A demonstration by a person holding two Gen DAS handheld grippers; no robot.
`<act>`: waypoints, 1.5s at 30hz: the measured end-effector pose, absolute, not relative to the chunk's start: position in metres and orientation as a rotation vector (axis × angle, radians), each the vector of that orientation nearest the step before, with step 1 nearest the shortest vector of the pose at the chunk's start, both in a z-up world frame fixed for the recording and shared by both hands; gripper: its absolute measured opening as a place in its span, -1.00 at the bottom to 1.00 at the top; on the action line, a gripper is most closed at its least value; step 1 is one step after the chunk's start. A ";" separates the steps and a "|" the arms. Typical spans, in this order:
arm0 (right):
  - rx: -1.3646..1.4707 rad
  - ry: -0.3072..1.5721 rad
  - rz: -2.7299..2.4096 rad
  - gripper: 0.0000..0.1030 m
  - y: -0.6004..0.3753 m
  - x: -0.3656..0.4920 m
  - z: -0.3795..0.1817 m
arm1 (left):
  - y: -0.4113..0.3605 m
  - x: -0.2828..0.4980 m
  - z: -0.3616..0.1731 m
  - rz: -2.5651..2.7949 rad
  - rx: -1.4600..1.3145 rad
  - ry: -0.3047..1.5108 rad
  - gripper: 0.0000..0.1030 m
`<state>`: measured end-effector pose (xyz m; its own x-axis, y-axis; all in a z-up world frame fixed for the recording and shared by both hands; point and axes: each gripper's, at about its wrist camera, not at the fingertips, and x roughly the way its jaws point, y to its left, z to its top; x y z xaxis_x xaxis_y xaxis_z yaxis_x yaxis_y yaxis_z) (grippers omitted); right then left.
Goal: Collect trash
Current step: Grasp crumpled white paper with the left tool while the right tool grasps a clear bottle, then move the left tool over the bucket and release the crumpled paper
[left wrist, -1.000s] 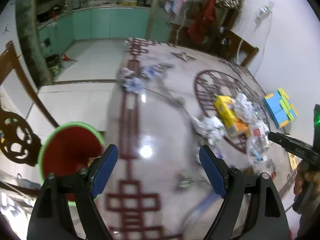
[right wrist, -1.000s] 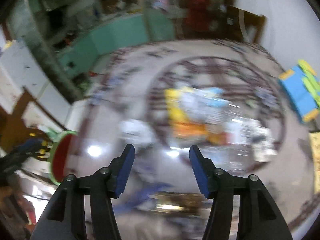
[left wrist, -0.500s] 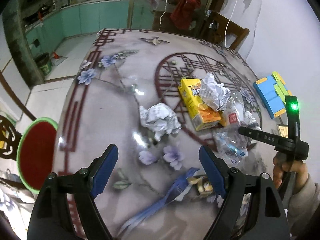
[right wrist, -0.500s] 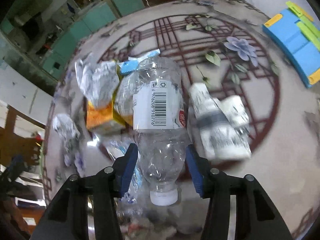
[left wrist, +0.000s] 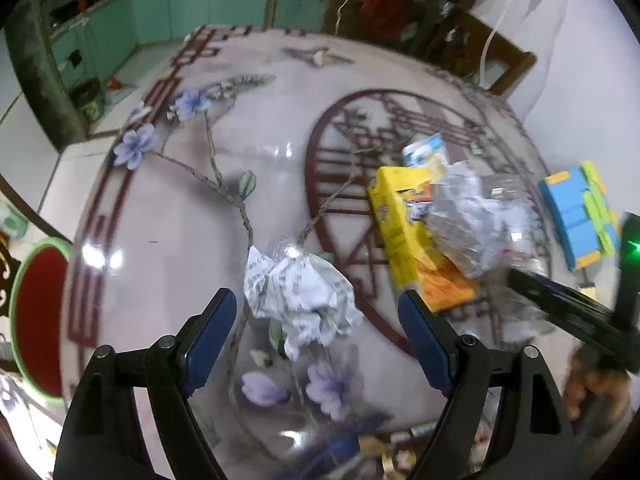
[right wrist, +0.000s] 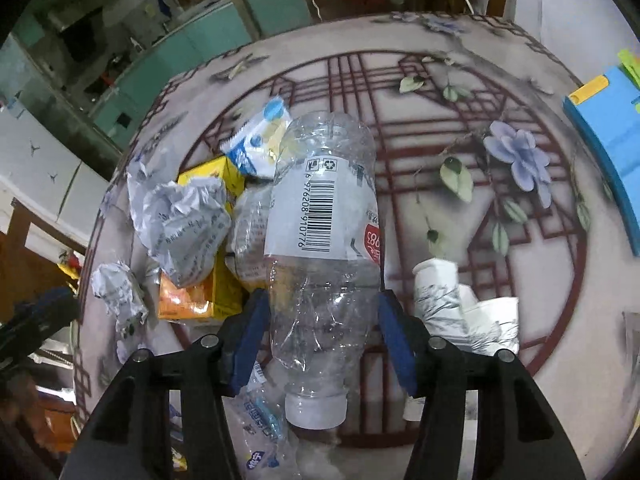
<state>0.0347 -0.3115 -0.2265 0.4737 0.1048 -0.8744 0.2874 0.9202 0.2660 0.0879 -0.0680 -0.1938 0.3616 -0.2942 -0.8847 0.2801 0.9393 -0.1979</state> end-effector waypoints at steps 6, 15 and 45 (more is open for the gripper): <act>0.416 1.034 -0.122 0.05 -0.321 0.024 -0.210 | -0.071 0.103 -0.220 -0.322 -0.038 1.185 0.23; 0.389 0.957 -0.106 0.05 -0.303 0.010 -0.174 | -0.055 0.081 -0.178 -0.330 -0.031 1.091 0.06; 0.262 0.785 0.086 0.06 -0.199 -0.019 -0.082 | 0.022 0.015 -0.103 -0.203 -0.046 0.908 0.09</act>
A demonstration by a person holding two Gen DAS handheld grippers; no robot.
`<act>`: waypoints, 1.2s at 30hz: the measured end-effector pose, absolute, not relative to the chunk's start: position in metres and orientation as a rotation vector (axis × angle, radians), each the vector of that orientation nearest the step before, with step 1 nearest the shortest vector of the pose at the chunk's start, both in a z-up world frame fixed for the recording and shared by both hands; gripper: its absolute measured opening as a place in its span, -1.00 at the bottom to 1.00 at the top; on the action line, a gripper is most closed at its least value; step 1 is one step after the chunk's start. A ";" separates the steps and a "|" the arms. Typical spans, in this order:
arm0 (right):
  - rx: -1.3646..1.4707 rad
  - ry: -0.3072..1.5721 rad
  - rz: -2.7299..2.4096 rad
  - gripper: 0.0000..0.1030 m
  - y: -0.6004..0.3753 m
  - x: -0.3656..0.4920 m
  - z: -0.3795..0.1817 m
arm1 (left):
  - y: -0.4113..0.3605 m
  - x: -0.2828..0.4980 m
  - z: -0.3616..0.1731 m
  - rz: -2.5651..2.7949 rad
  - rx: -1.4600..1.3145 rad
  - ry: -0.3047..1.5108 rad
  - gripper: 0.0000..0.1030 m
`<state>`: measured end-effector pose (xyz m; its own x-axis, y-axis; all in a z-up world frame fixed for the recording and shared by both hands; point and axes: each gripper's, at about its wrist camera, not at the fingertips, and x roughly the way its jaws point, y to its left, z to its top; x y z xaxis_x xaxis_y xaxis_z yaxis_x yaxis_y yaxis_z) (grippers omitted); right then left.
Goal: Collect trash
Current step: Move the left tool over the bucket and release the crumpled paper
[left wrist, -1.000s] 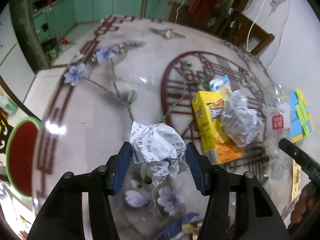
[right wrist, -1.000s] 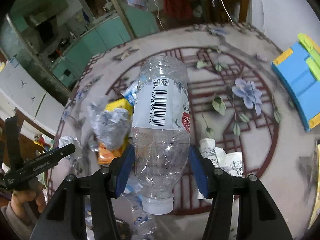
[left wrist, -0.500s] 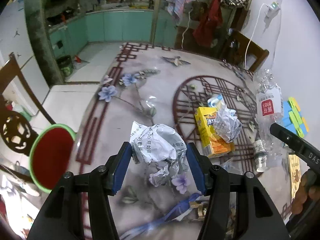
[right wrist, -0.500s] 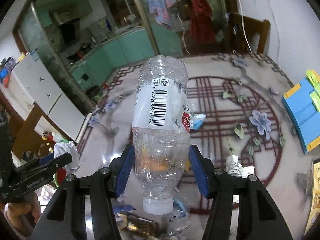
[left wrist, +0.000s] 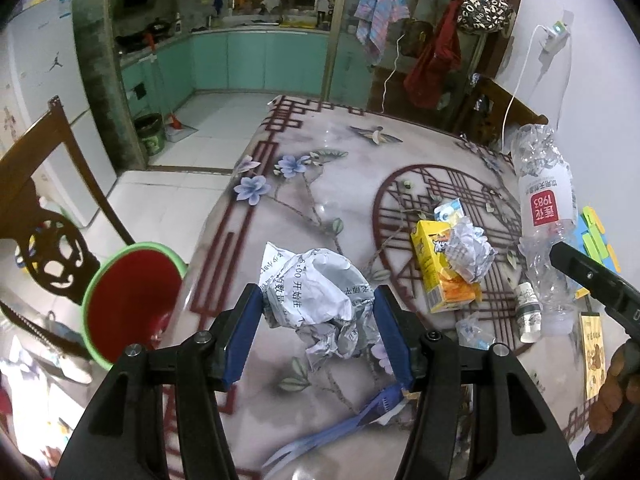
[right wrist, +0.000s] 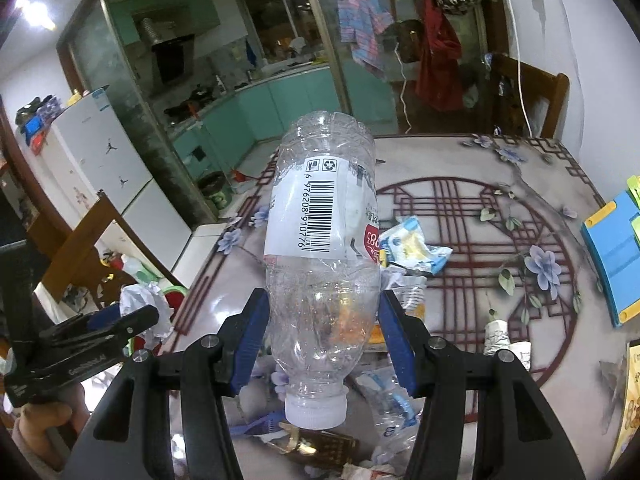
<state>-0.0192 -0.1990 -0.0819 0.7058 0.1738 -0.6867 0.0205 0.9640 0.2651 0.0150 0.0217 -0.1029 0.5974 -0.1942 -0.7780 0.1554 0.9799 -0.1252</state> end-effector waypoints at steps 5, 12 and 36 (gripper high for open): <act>0.254 0.780 0.104 0.06 -0.185 -0.019 -0.080 | 0.034 0.013 -0.102 -0.193 -0.048 0.900 0.09; 0.239 0.793 0.126 0.06 -0.157 -0.011 -0.081 | 0.061 0.014 -0.103 -0.177 -0.063 0.894 0.10; 0.200 0.830 0.147 0.06 -0.013 0.027 -0.084 | 0.190 0.053 -0.120 -0.158 -0.102 0.925 0.10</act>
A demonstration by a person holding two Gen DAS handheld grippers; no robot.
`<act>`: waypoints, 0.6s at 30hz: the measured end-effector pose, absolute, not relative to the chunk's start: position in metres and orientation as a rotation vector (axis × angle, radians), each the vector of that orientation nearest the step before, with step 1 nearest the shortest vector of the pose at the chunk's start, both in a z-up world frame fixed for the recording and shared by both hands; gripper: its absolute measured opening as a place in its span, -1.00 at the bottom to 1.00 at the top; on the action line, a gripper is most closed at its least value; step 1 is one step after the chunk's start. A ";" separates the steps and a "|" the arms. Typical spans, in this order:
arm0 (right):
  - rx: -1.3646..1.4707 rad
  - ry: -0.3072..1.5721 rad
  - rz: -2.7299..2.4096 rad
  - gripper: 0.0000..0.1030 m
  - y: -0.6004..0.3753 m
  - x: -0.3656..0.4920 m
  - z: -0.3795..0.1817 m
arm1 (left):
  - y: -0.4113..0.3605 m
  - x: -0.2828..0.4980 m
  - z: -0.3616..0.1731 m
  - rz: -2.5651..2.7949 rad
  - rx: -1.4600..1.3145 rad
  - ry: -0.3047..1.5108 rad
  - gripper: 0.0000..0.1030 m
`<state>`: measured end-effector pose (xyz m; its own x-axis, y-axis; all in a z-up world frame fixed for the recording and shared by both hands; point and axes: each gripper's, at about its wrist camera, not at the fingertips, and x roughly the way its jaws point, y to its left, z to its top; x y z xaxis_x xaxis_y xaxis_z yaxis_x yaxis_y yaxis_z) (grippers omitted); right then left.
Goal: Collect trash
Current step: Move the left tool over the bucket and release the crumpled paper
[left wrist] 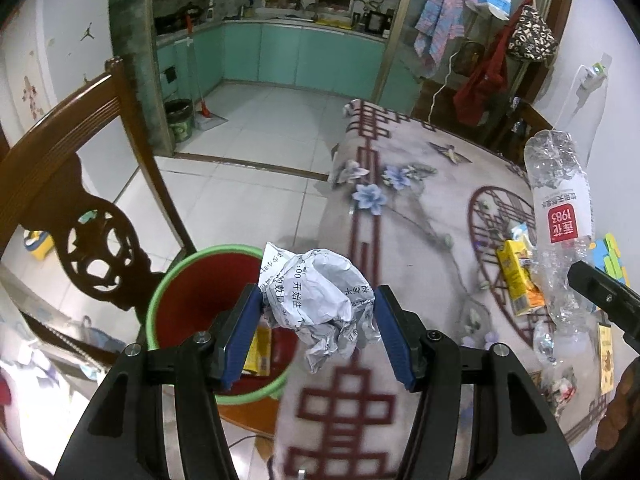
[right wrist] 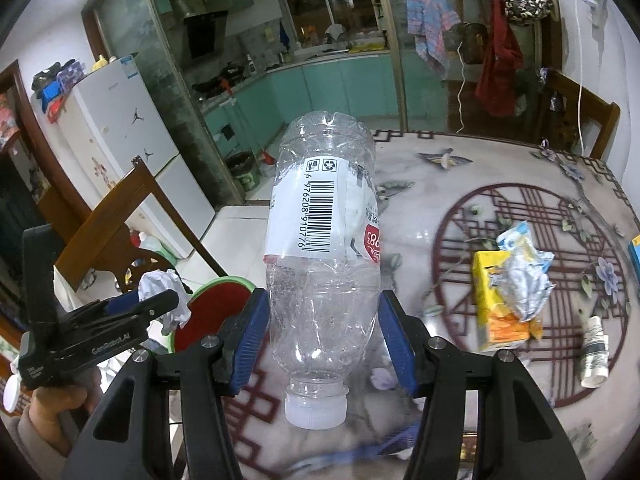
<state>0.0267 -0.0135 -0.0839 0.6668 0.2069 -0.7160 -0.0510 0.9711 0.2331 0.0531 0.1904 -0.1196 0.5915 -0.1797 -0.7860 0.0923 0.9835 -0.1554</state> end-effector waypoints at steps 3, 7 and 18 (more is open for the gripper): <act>0.197 0.842 0.151 0.06 0.005 0.033 -0.088 | 0.207 0.057 -0.125 -0.149 -0.098 0.935 0.10; 0.193 0.860 0.165 0.06 0.033 0.041 -0.095 | 0.228 0.064 -0.134 -0.138 -0.108 0.957 0.10; 0.217 0.965 0.236 0.06 0.090 0.069 -0.131 | 0.277 0.087 -0.165 -0.095 -0.126 1.030 0.10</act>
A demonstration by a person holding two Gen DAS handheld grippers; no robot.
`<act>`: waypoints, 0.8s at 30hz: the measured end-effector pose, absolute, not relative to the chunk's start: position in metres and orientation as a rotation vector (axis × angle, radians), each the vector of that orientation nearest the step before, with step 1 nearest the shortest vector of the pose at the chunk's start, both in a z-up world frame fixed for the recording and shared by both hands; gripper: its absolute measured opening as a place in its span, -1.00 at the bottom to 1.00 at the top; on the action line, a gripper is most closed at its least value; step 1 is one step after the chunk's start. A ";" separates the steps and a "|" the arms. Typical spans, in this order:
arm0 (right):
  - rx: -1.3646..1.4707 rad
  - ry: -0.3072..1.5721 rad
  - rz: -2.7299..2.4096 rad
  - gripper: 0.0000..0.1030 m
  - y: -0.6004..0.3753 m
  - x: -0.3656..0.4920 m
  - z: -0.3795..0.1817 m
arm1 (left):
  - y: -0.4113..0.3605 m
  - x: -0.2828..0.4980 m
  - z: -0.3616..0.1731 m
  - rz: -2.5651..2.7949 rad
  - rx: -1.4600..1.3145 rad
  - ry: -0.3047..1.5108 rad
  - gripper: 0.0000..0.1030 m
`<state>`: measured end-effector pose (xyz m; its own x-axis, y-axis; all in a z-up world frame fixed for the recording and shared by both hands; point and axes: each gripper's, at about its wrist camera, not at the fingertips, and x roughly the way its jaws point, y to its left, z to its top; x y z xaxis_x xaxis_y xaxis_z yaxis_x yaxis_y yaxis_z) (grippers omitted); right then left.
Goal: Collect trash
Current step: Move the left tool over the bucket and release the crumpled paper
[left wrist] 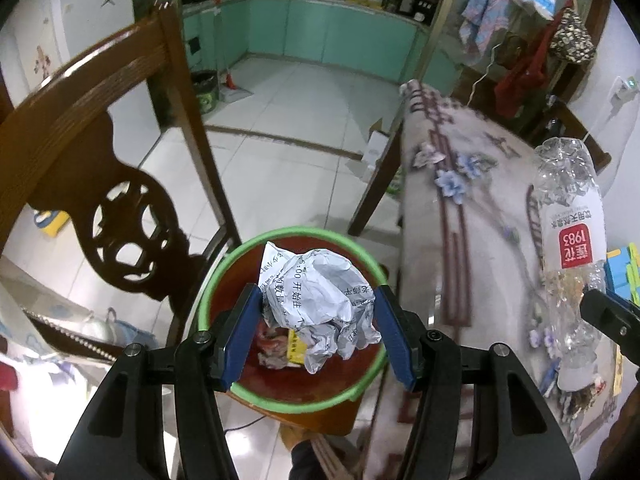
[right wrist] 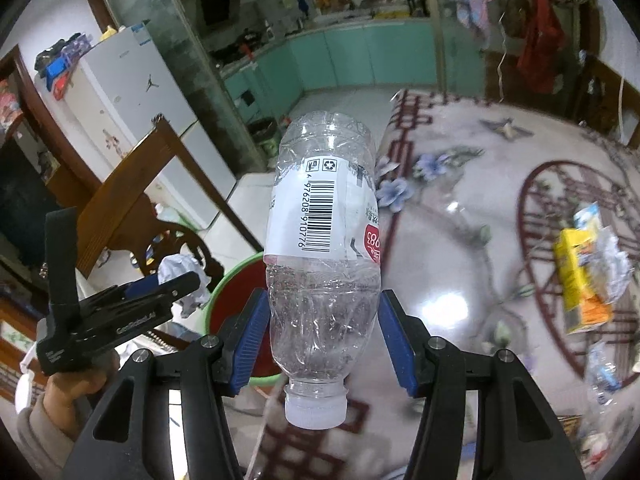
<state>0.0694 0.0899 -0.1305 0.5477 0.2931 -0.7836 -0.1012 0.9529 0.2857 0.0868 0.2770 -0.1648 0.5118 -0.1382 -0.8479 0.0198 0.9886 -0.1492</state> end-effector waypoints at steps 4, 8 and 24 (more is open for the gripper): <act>0.211 1.003 0.257 0.06 0.109 0.081 -0.143 | 0.290 0.091 -0.176 -0.083 -0.141 1.064 0.10; 0.204 1.033 0.277 0.06 0.124 0.091 -0.153 | 0.297 0.097 -0.180 -0.088 -0.148 1.074 0.10; 0.187 1.005 0.282 0.22 0.153 0.115 -0.160 | 0.317 0.111 -0.177 -0.053 -0.171 1.045 0.65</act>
<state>0.1148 0.1533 -0.1604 0.5045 0.3175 -0.8030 -0.1464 0.9479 0.2828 0.1108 0.3169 -0.1770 0.5019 -0.1252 -0.8558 -0.0373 0.9854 -0.1660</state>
